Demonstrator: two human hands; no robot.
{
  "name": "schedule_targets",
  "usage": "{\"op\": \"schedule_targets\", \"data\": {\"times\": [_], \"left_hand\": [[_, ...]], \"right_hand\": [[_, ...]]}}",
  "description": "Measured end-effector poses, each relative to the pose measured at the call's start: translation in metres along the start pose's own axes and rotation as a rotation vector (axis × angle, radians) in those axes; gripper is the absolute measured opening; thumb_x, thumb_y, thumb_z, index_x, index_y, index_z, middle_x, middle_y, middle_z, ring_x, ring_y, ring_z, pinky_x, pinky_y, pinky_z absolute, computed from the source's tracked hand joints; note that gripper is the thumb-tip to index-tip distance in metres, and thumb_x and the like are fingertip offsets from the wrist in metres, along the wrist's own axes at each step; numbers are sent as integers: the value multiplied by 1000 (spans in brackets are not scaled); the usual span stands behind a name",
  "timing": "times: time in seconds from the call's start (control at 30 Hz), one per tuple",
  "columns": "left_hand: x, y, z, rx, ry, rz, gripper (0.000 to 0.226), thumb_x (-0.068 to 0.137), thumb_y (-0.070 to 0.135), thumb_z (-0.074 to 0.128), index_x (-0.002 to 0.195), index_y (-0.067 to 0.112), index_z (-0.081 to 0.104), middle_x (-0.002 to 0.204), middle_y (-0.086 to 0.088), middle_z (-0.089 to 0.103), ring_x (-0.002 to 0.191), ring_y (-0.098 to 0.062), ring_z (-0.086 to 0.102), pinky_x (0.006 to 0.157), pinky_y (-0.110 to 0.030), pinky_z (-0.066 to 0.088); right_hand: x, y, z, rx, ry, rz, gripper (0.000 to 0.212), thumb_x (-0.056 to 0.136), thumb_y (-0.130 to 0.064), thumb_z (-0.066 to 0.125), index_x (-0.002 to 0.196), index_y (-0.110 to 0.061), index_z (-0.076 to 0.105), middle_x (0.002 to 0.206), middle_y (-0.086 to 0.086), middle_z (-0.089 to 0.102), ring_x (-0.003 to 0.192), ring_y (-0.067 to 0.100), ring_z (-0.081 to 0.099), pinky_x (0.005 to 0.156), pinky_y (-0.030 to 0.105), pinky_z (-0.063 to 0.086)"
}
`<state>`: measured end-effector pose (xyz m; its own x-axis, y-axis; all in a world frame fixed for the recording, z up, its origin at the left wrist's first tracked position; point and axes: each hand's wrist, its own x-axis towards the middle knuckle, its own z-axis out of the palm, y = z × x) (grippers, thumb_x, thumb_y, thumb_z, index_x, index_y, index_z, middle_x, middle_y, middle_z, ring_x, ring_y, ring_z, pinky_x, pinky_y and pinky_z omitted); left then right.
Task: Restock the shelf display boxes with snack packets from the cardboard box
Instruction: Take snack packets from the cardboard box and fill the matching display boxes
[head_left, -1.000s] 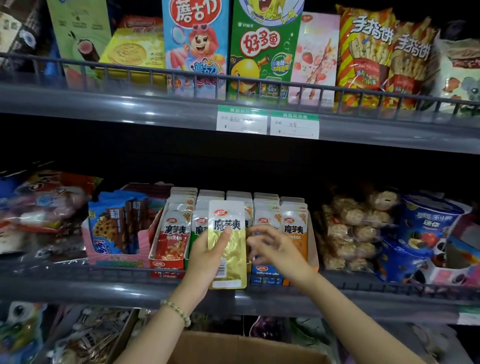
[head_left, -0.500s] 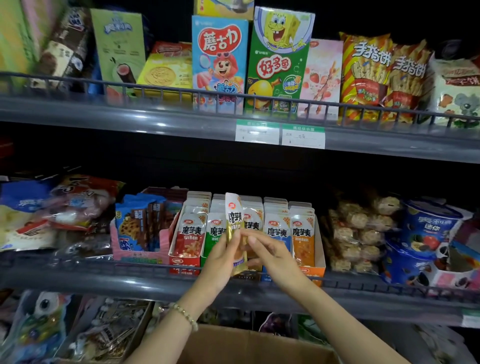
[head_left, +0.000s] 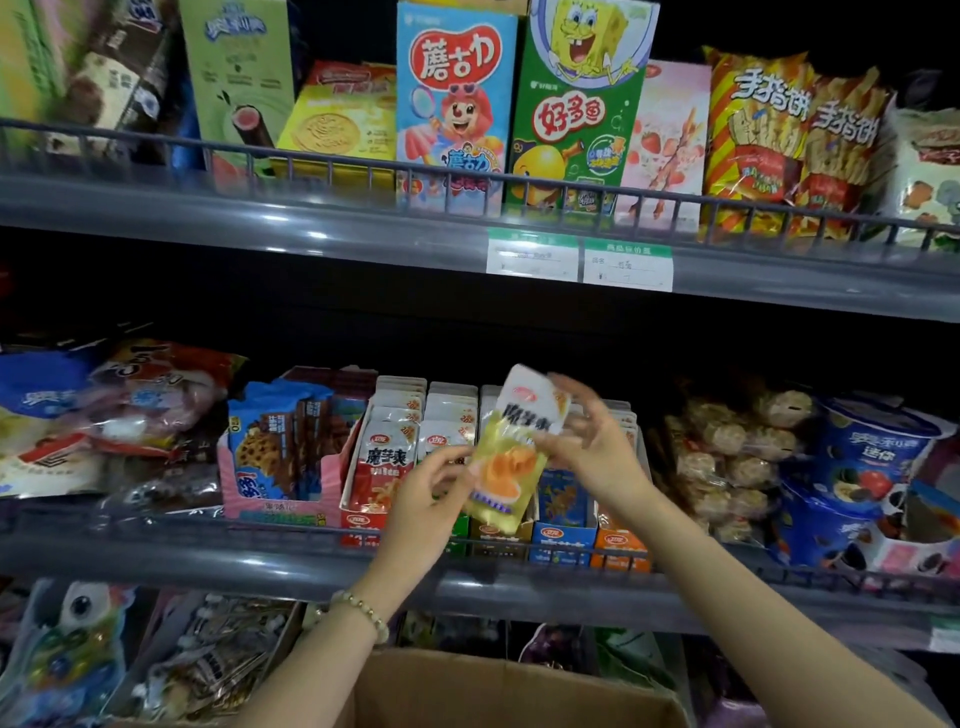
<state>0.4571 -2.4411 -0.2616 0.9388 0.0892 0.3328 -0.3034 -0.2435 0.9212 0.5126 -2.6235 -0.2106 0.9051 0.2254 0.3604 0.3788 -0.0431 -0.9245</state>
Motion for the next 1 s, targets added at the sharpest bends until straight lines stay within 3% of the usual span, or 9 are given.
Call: {"op": "schedule_targets", "data": {"times": [0.17, 0.3, 0.37, 0.47, 0.53, 0.63, 0.73, 0.83, 1.0], "left_hand": [[17, -28, -12, 478, -96, 110, 34, 86, 33, 64, 118, 31, 55, 97, 18, 59, 84, 5, 56, 70, -10, 48], [23, -42, -10, 497, -212, 106, 41, 84, 39, 65, 122, 35, 53, 100, 22, 55, 83, 1, 57, 78, -19, 52], [24, -47, -7, 509, -220, 118, 41, 83, 41, 65, 122, 37, 52, 102, 22, 53, 85, 1, 56, 78, -17, 50], [25, -54, -5, 577, -204, 160, 40, 83, 44, 64, 120, 40, 51, 102, 23, 51, 85, 6, 53, 72, -8, 44], [25, -57, -5, 625, -199, 192, 39, 83, 46, 64, 120, 41, 52, 101, 24, 50, 84, 8, 51, 67, -6, 40], [25, -59, -4, 652, -182, 205, 37, 83, 46, 63, 119, 40, 53, 100, 24, 50, 83, 7, 51, 65, -6, 39], [25, -60, -3, 649, -173, 199, 37, 84, 45, 64, 119, 39, 53, 101, 23, 51, 85, 5, 51, 64, -7, 39], [22, -57, -3, 613, -179, 192, 39, 85, 41, 63, 122, 35, 53, 104, 19, 53, 93, 1, 54, 75, -10, 43], [-3, -48, -10, 508, -97, 173, 46, 89, 36, 60, 132, 26, 48, 120, 16, 54, 111, 2, 46, 99, -17, 36]], "right_hand": [[39, 21, -25, 69, 261, -88, 54, 82, 15, 59, 119, -23, 46, 102, 6, 65, 88, 7, 68, 70, 24, 58], [44, 43, -11, -49, 176, -85, 53, 83, 14, 58, 125, -15, 44, 106, -7, 59, 85, -4, 64, 67, 17, 55], [41, 56, -3, -253, 112, -87, 57, 85, 3, 63, 131, -25, 44, 111, -9, 59, 88, -3, 62, 66, 13, 52], [43, 76, 0, -638, -3, -126, 58, 86, -11, 67, 134, -35, 45, 111, -17, 52, 98, 11, 54, 78, 26, 48], [47, 85, 0, -743, -38, -165, 58, 85, -14, 68, 135, -33, 46, 116, -9, 52, 107, 15, 52, 84, 26, 43], [53, 91, 1, -811, -5, -172, 59, 84, -17, 70, 136, -32, 46, 109, -6, 41, 99, 12, 47, 76, 22, 38], [53, 92, 2, -848, -4, -130, 59, 87, -20, 67, 139, -34, 43, 113, -3, 37, 95, 10, 43, 77, 26, 43], [45, 89, 3, -791, 26, -109, 54, 91, -20, 62, 140, -31, 42, 124, 3, 40, 99, 16, 49, 85, 33, 48], [-7, 73, 6, -724, 82, -159, 47, 94, -22, 56, 138, -25, 43, 137, -3, 42, 121, 7, 42, 94, 14, 37]]}}
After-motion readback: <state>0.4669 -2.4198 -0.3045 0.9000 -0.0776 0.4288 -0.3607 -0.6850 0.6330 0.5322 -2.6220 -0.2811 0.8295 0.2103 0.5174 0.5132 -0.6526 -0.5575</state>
